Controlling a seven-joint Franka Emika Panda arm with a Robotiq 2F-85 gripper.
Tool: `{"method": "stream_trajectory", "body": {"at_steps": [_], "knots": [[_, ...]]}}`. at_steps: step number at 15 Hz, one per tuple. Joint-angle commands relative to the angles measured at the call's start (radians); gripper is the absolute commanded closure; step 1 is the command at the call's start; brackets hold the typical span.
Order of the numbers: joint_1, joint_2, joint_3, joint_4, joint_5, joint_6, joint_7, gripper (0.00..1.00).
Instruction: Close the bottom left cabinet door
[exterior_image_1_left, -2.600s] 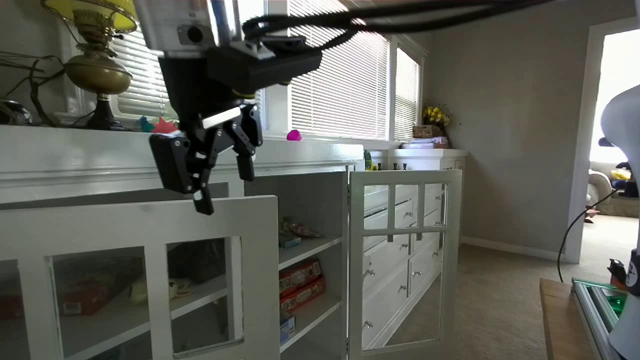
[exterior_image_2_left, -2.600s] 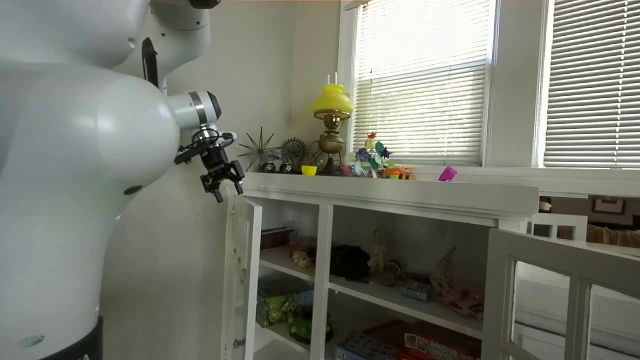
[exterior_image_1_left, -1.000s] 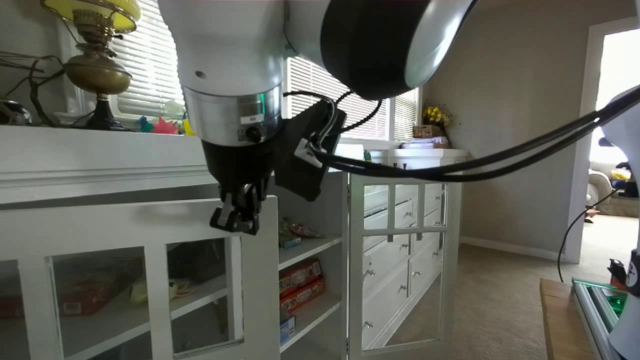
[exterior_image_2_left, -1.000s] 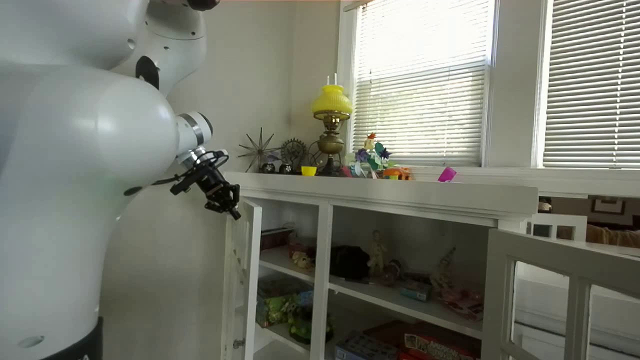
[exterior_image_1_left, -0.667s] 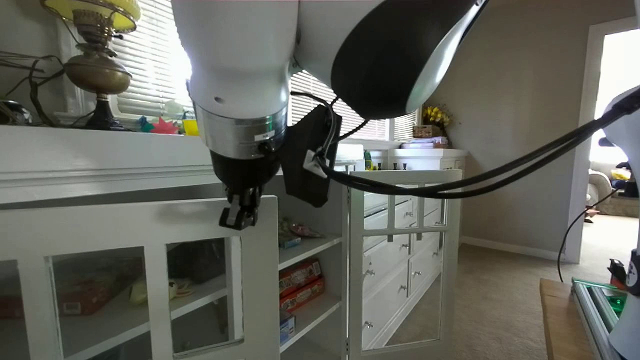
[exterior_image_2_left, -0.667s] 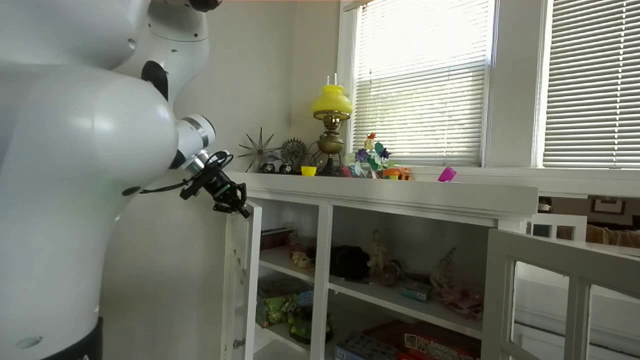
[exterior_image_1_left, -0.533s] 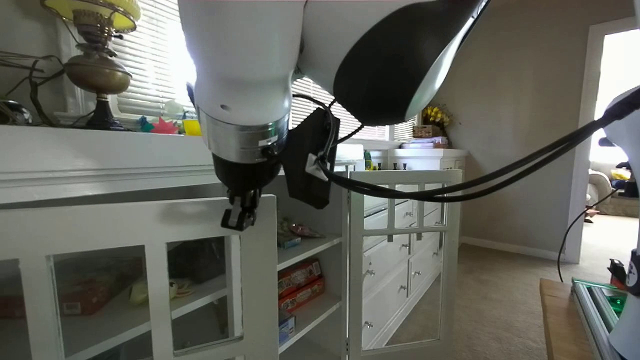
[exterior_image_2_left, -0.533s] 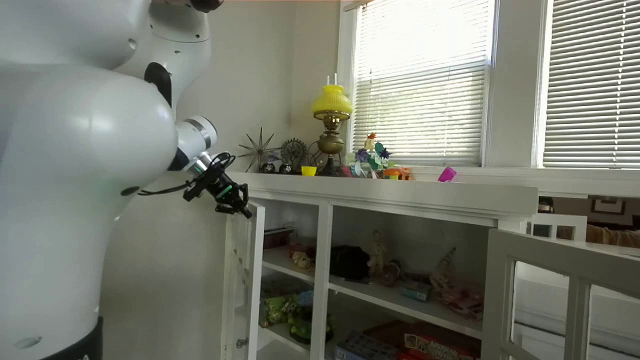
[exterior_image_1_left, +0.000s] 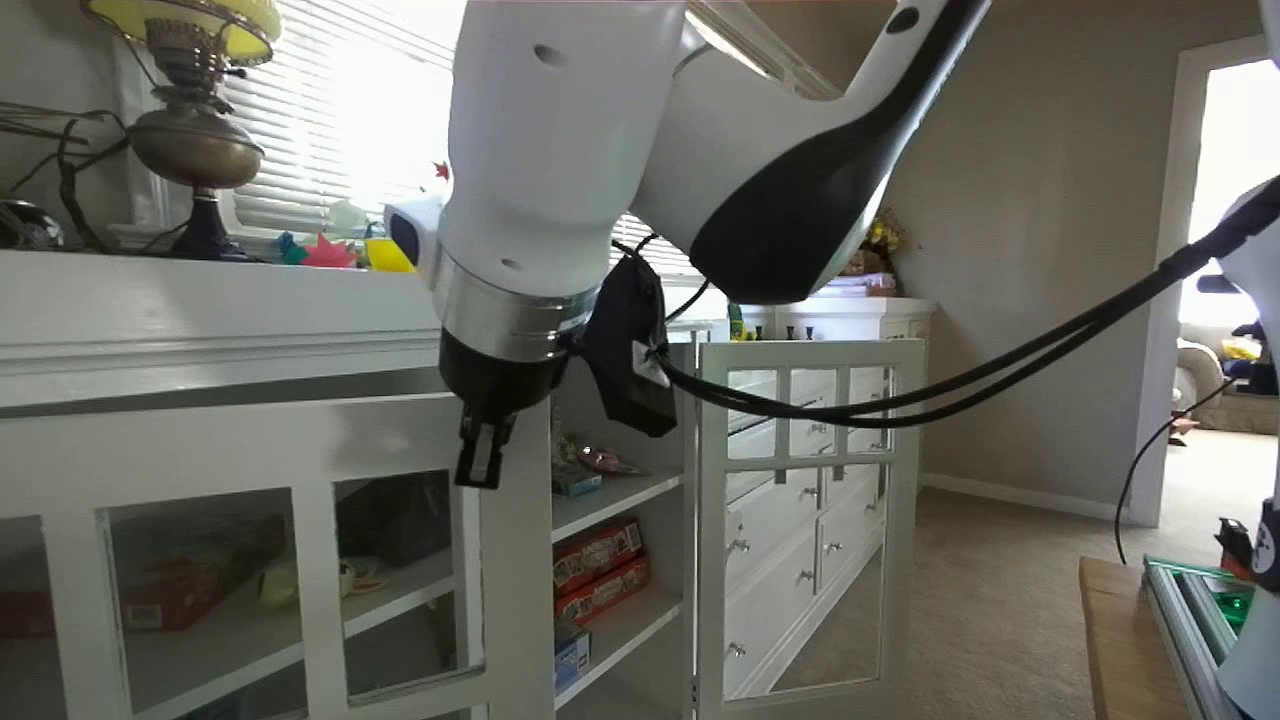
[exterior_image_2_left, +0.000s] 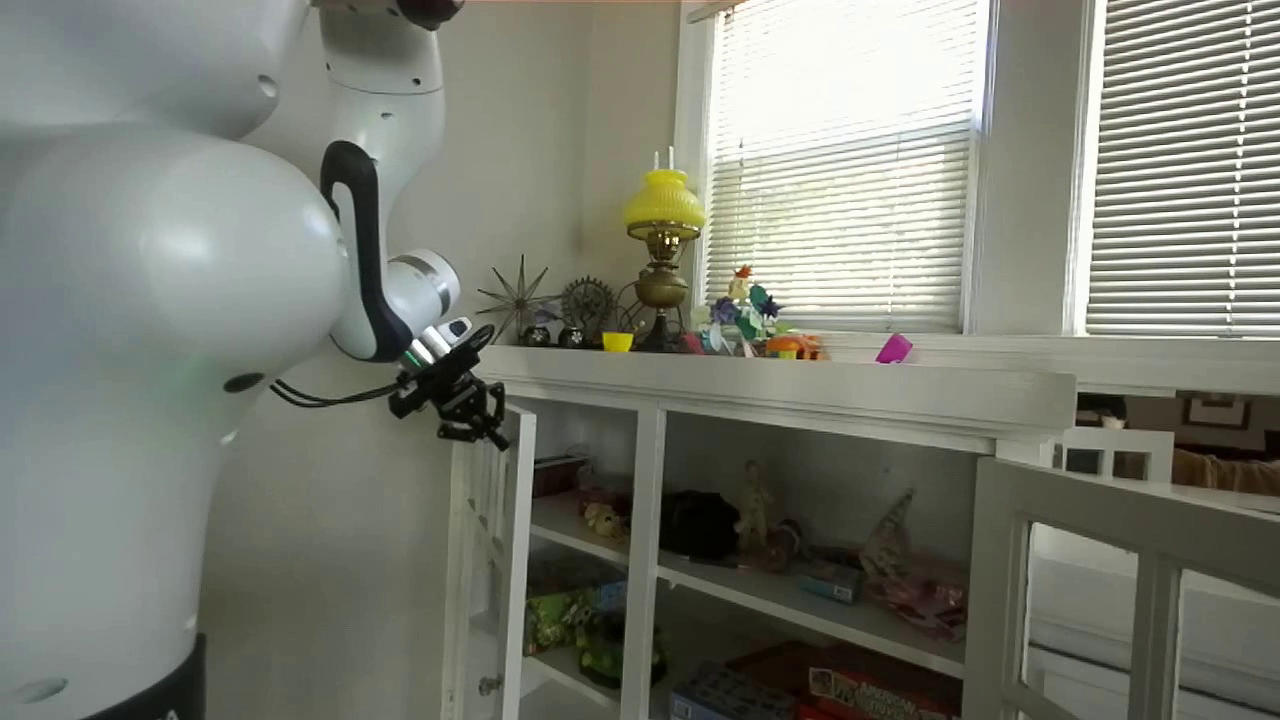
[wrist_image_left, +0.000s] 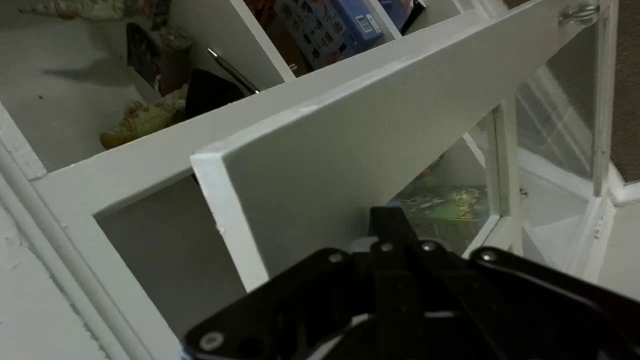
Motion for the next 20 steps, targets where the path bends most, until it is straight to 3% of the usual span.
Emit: {"method": "stream_trajectory", "body": {"at_steps": [1, 9, 20], "knots": [[-0.044, -0.032, -0.008, -0.058, -0.110, 0.129, -0.046, 1.00], [-0.095, -0.061, -0.038, -0.116, -0.332, 0.296, -0.040, 1.00], [-0.111, -0.121, -0.080, -0.150, -0.484, 0.303, -0.046, 1.00]]}}
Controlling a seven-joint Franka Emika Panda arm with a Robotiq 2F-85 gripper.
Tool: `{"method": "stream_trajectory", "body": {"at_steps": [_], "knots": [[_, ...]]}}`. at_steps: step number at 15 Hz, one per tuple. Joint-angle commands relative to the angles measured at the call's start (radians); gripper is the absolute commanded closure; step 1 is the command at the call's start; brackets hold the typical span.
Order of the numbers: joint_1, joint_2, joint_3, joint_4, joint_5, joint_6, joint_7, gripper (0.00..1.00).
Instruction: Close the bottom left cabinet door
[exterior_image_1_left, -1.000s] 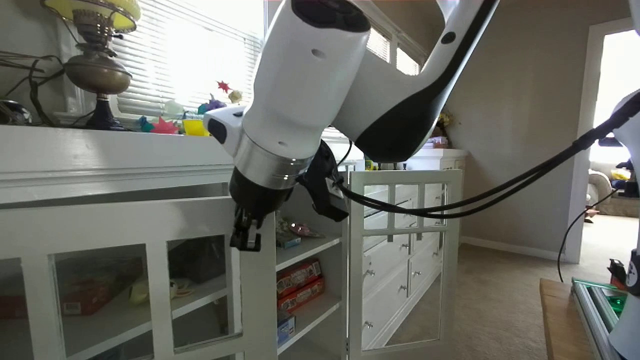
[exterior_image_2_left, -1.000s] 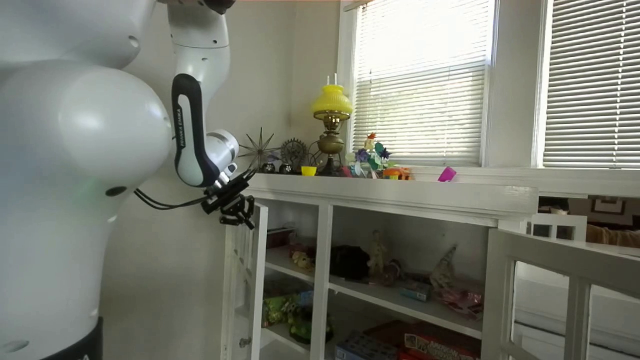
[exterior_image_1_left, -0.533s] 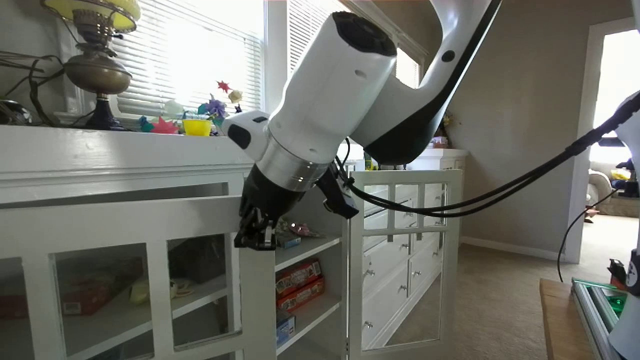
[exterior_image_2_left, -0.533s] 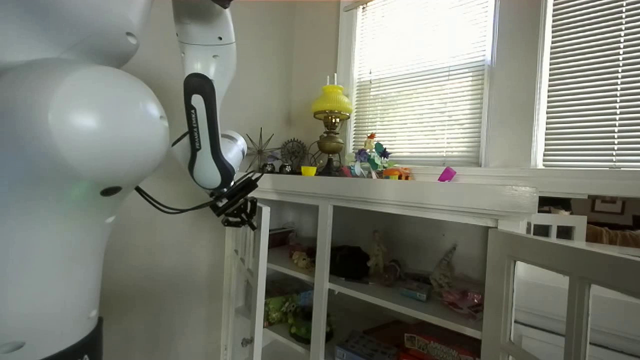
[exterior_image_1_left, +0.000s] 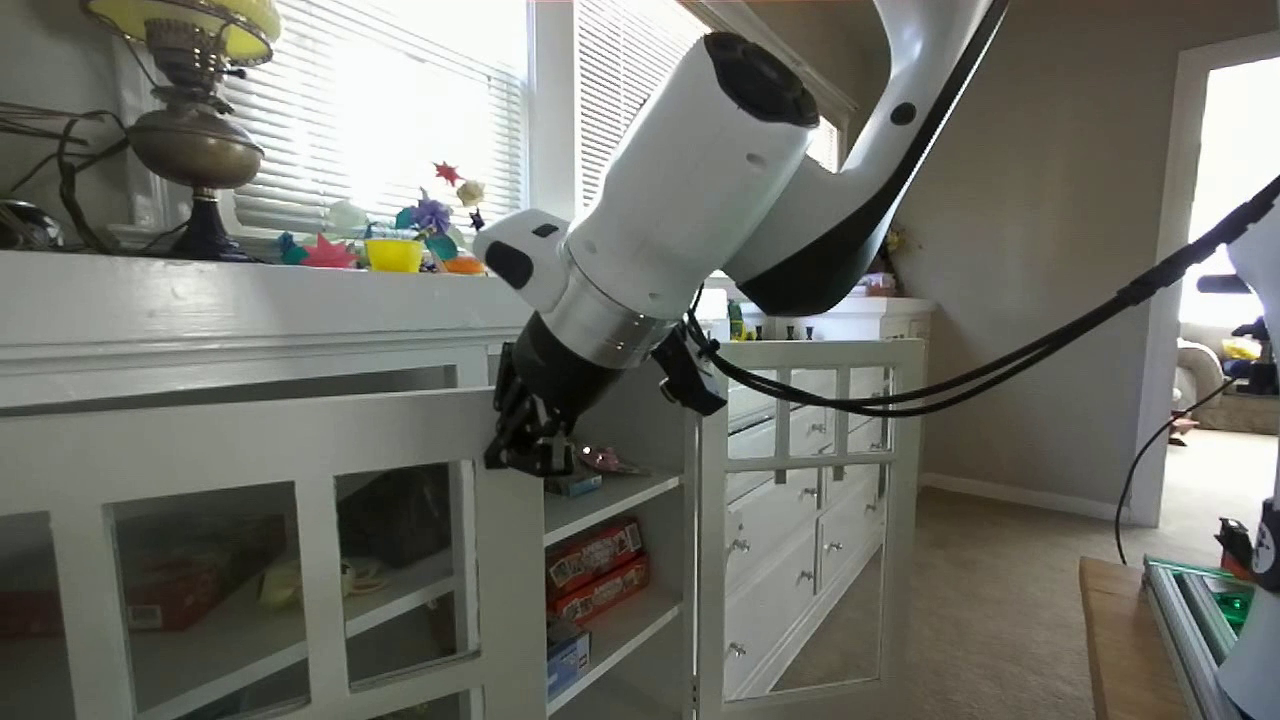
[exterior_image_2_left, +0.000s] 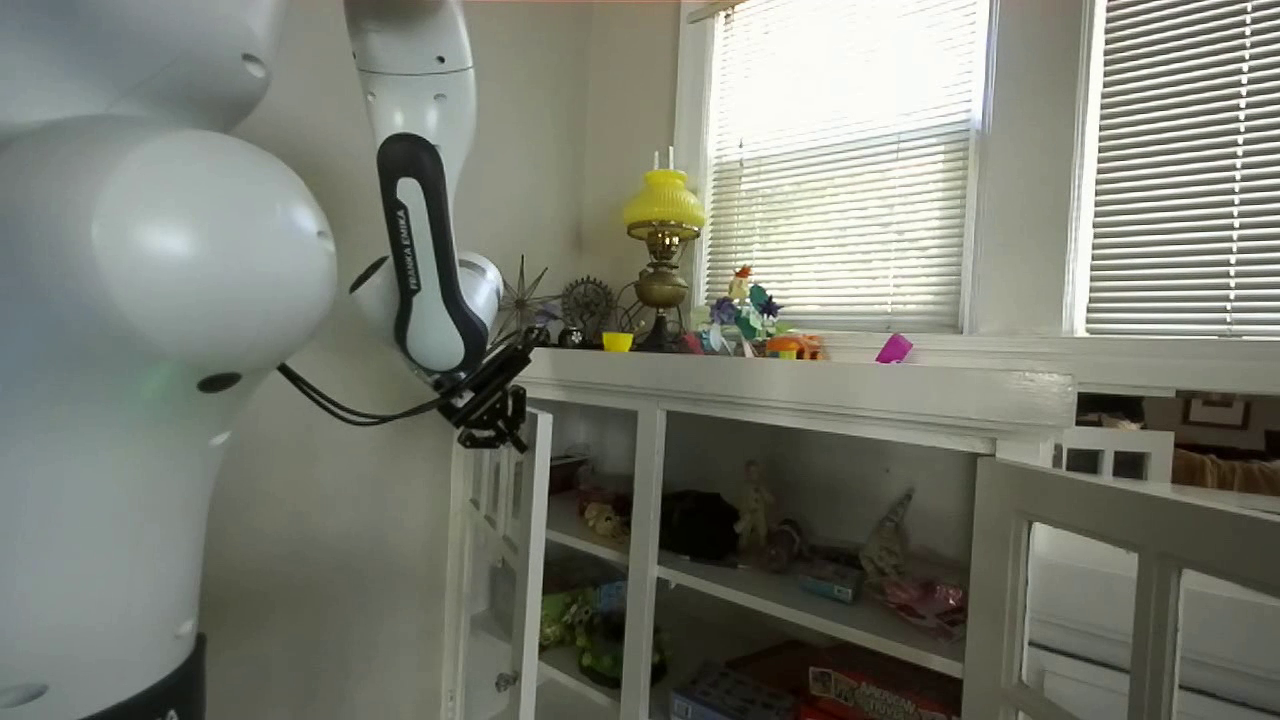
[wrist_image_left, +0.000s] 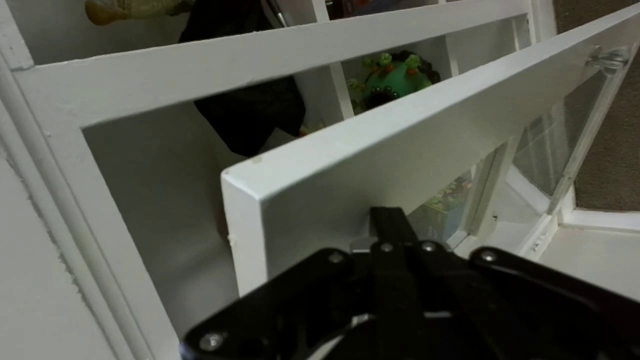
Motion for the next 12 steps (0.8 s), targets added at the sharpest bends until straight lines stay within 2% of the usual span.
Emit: {"method": "stream_trajectory", "body": {"at_steps": [1, 12], "knots": [[-0.014, -0.050, -0.016, -0.029, -0.069, 0.015, -0.007, 1.00], [-0.033, -0.020, -0.070, 0.033, -0.231, 0.025, 0.010, 1.00]]}}
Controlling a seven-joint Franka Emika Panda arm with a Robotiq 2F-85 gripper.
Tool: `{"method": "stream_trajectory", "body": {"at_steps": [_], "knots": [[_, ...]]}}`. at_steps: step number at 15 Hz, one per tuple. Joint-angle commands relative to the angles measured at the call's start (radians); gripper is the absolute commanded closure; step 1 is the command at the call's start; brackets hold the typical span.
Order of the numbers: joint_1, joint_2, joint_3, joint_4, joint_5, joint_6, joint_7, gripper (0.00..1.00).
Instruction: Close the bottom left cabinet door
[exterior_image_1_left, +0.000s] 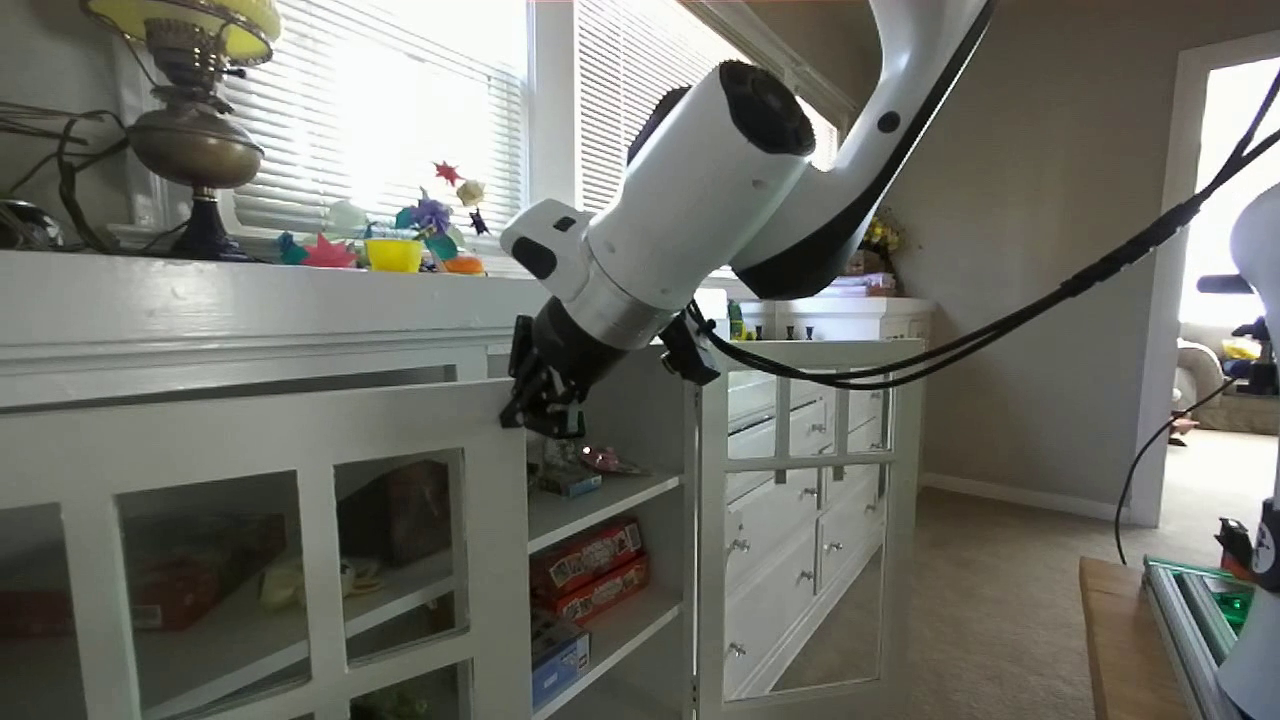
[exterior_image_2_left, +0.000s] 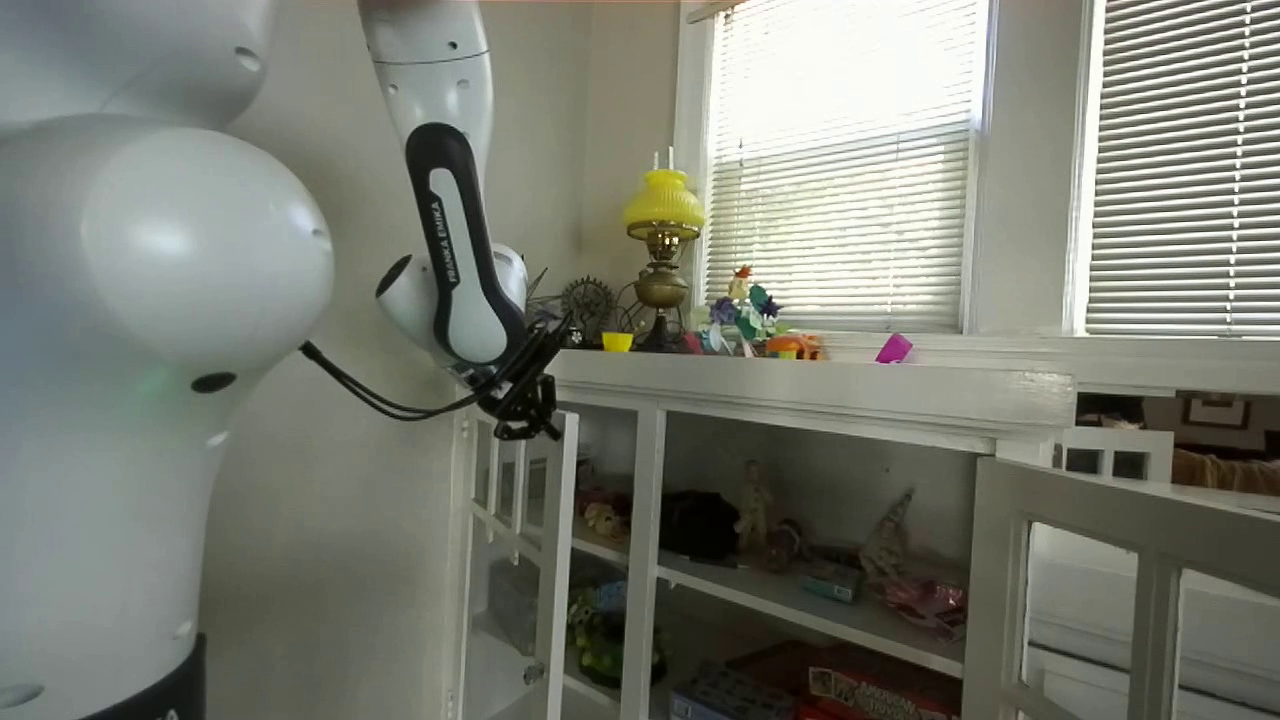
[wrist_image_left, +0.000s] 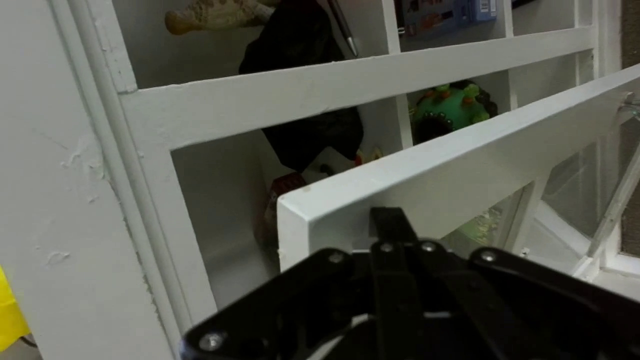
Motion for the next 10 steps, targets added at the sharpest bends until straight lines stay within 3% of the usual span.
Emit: {"method": "stream_trajectory", "body": {"at_steps": [1, 10], "knots": [[-0.012, 0.014, -0.011, 0.041, -0.098, 0.029, 0.019, 1.00], [-0.020, 0.102, -0.026, 0.134, -0.178, 0.031, 0.024, 1.00]]}}
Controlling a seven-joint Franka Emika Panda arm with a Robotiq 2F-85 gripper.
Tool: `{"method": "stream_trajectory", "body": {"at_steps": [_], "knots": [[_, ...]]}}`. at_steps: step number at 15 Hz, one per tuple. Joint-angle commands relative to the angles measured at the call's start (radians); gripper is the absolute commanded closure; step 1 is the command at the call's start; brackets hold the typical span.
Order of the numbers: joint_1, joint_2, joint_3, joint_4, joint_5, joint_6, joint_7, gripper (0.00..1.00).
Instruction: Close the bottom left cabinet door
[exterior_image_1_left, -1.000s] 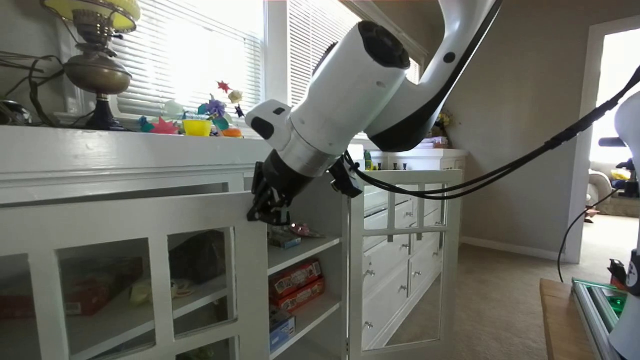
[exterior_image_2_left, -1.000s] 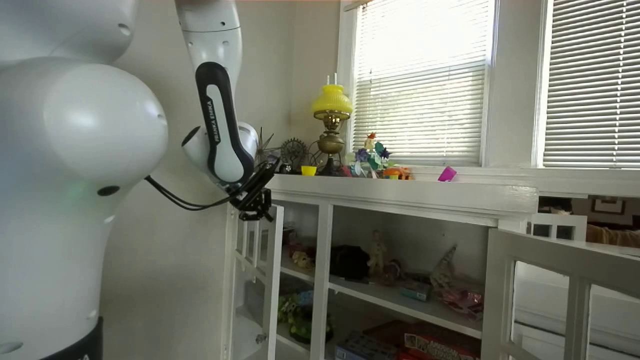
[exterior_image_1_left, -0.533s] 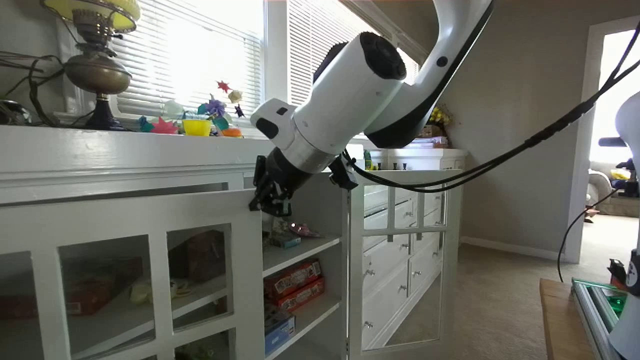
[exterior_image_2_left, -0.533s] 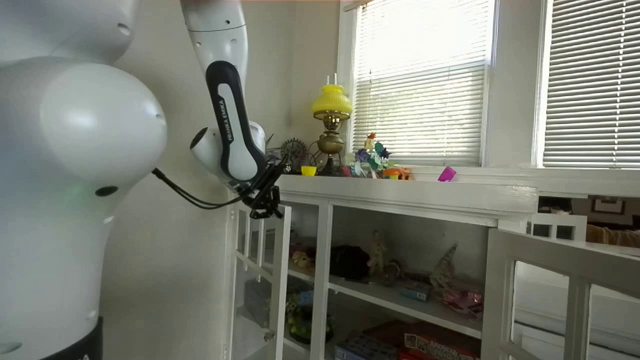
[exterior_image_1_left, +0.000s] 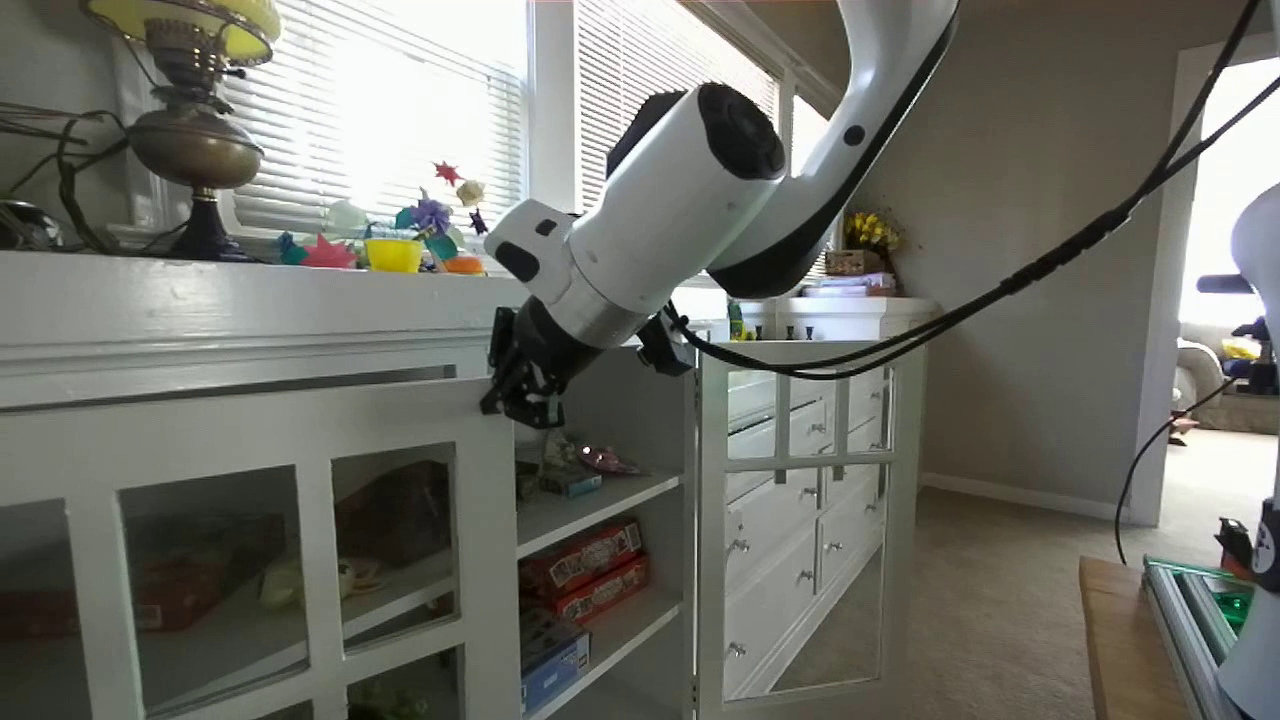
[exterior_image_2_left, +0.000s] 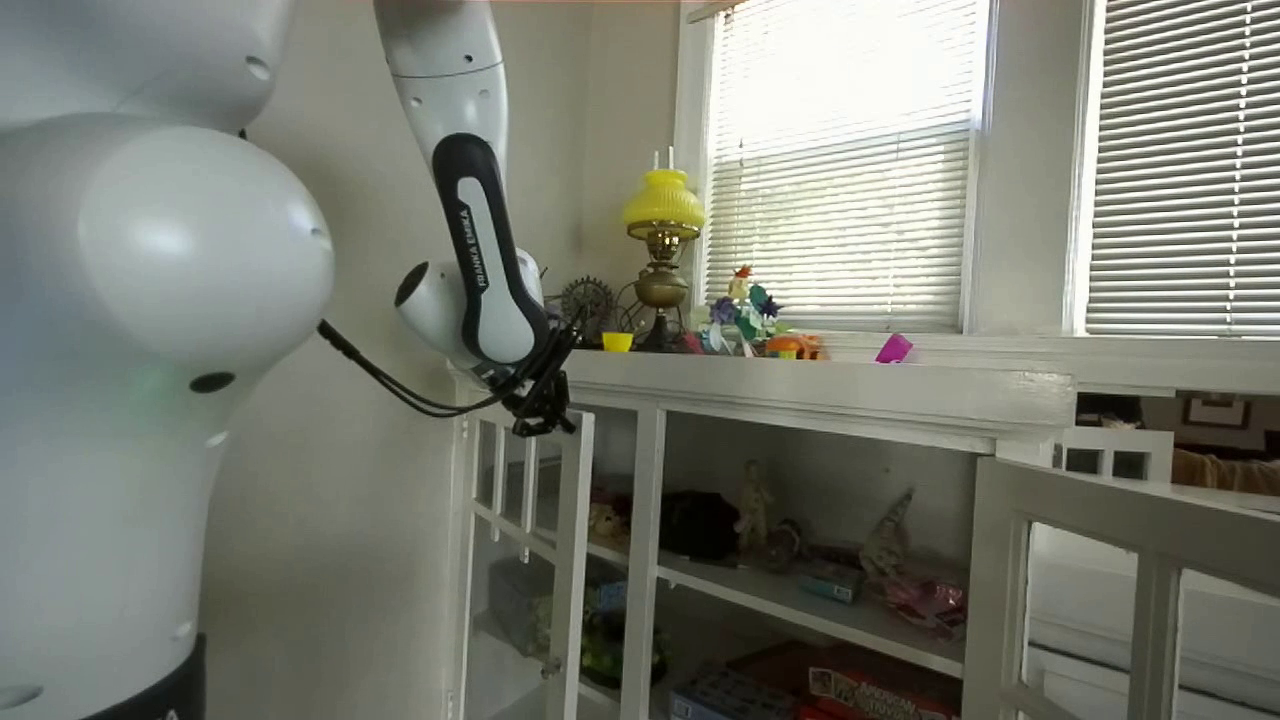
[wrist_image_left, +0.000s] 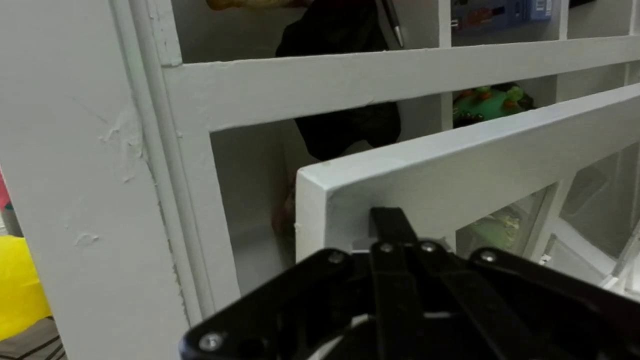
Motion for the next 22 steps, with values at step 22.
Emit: {"method": "stream_trajectory", "body": {"at_steps": [22], "knots": [[-0.065, 0.173, -0.028, 0.222, -0.342, 0.017, 0.173, 1.00]]}}
